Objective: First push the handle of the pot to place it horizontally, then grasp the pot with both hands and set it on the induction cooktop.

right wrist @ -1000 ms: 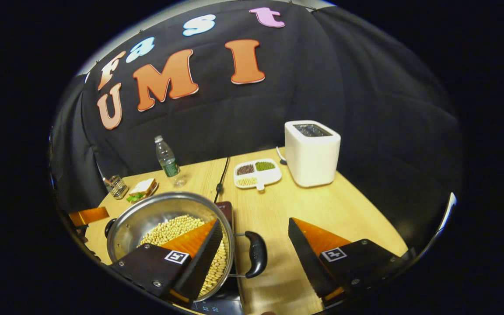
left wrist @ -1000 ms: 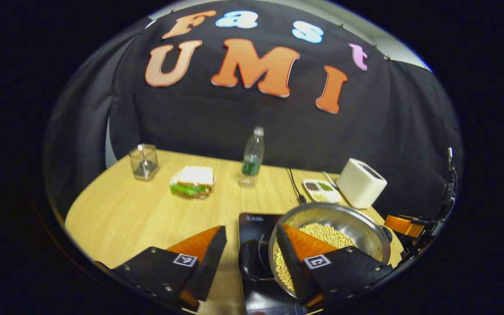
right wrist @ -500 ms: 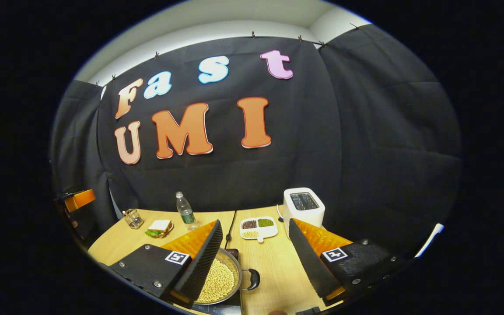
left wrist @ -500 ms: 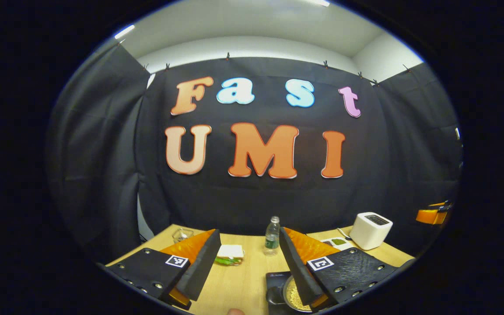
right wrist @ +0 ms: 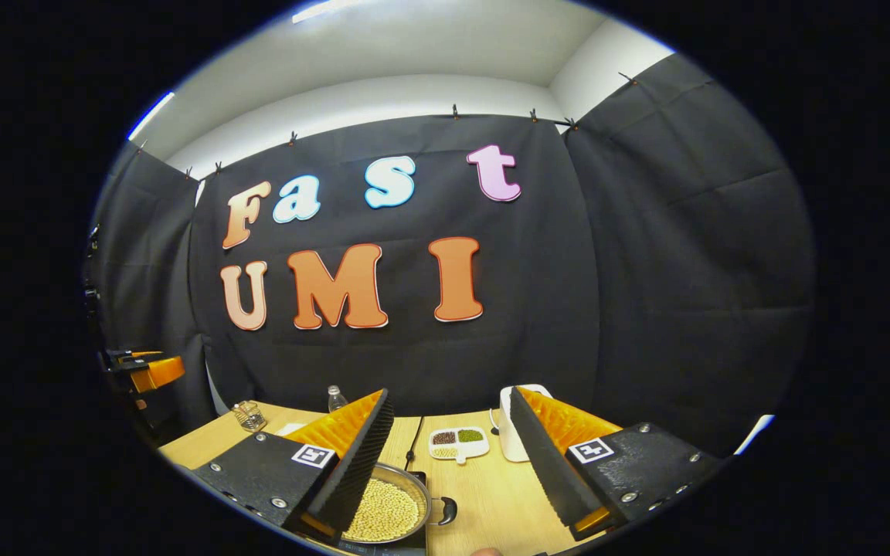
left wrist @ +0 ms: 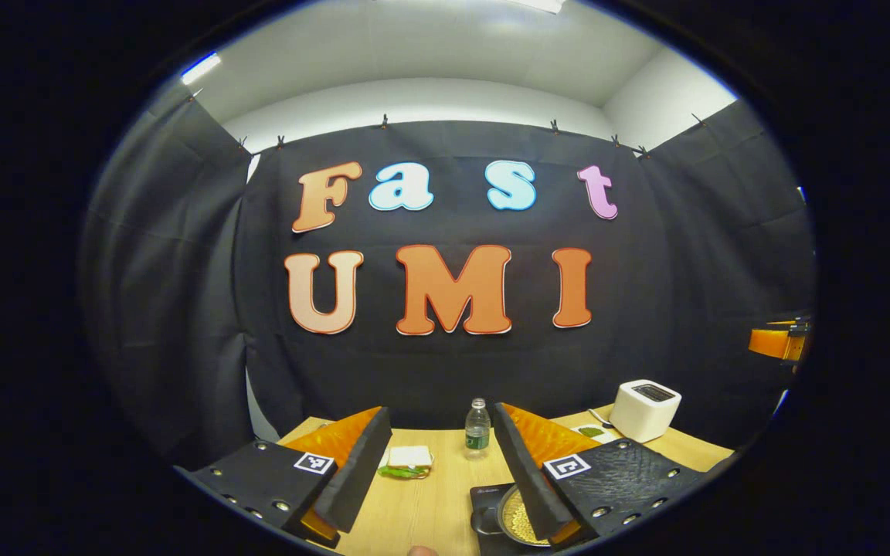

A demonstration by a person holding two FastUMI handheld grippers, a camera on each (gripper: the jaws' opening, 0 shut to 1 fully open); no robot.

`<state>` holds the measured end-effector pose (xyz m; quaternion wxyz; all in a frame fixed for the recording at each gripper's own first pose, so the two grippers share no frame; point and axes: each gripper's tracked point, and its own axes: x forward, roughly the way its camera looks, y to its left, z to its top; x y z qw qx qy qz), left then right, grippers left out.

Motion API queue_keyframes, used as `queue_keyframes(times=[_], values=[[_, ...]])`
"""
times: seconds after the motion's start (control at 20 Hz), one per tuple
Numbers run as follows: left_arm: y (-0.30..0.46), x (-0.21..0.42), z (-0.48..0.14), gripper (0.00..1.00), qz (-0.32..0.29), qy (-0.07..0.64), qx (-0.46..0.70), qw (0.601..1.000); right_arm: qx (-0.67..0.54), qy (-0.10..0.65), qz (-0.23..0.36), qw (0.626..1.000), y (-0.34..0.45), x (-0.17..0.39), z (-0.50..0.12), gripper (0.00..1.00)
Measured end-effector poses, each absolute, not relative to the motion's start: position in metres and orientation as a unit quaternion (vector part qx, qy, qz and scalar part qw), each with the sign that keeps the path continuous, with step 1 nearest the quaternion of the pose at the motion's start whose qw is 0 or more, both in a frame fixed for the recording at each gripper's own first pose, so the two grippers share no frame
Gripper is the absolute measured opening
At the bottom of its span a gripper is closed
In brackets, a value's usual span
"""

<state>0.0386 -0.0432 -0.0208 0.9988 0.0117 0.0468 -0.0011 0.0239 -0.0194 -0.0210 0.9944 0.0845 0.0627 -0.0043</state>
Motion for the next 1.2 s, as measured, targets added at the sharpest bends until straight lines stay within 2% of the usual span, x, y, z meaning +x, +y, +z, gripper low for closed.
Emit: queue_keyframes(times=[0.1,0.15,0.2,0.25,0.3,0.35,0.55,0.6,0.65,0.7,0.8,1.05,1.1,1.15,1.2], values=[[-0.048,0.041,-0.021,0.78,-0.002,0.046,0.004,0.999,0.083,0.063,-0.005,0.995,-0.024,0.022,-0.024,0.94],[-0.05,0.042,-0.024,0.83,-0.003,0.049,0.001,0.999,0.082,0.063,-0.006,0.995,-0.028,0.023,-0.024,0.94],[-0.053,0.043,-0.028,0.78,-0.006,0.053,-0.003,0.999,0.083,0.062,-0.007,0.995,-0.031,0.022,-0.024,0.94],[-0.057,0.043,-0.03,0.83,-0.01,0.058,-0.007,0.998,0.086,0.062,-0.007,0.994,-0.032,0.022,-0.024,0.94],[-0.059,0.043,-0.034,0.78,-0.014,0.063,-0.009,0.998,0.09,0.06,-0.006,0.994,-0.032,0.023,-0.024,0.94],[-0.06,0.044,-0.035,0.83,-0.015,0.065,-0.009,0.998,0.089,0.058,-0.005,0.994,-0.032,0.023,-0.025,0.94],[-0.057,0.046,-0.039,0.83,-0.011,0.069,0.003,0.998,0.079,0.056,-0.005,0.995,-0.036,0.022,-0.027,0.94],[-0.056,0.046,-0.038,0.83,-0.007,0.065,0.013,0.998,0.078,0.055,-0.003,0.995,-0.036,0.022,-0.025,0.94],[-0.053,0.045,-0.037,0.78,-0.001,0.06,0.025,0.998,0.078,0.052,-0.004,0.996,-0.038,0.022,-0.024,0.94],[-0.051,0.045,-0.044,0.83,0.004,0.063,0.036,0.997,0.079,0.05,-0.005,0.996,-0.038,0.022,-0.023,0.94],[-0.073,0.036,-0.051,0.79,-0.028,0.088,-0.016,0.996,0.081,0.05,-0.003,0.995,-0.037,0.023,-0.023,0.94],[-0.047,0.045,-0.043,0.78,-0.007,0.08,-0.011,0.997,0.076,0.045,-0.012,0.996,-0.044,0.02,-0.021,0.94],[-0.043,0.046,-0.041,0.83,-0.002,0.076,-0.002,0.997,0.078,0.046,-0.013,0.996,-0.045,0.019,-0.02,0.94],[-0.043,0.045,-0.039,0.83,-0.004,0.073,0.0,0.997,0.08,0.045,-0.016,0.996,-0.047,0.018,-0.02,0.94],[-0.05,0.04,-0.038,0.79,-0.01,0.074,0.001,0.997,0.083,0.042,-0.018,0.996,-0.049,0.017,-0.019,0.94]])
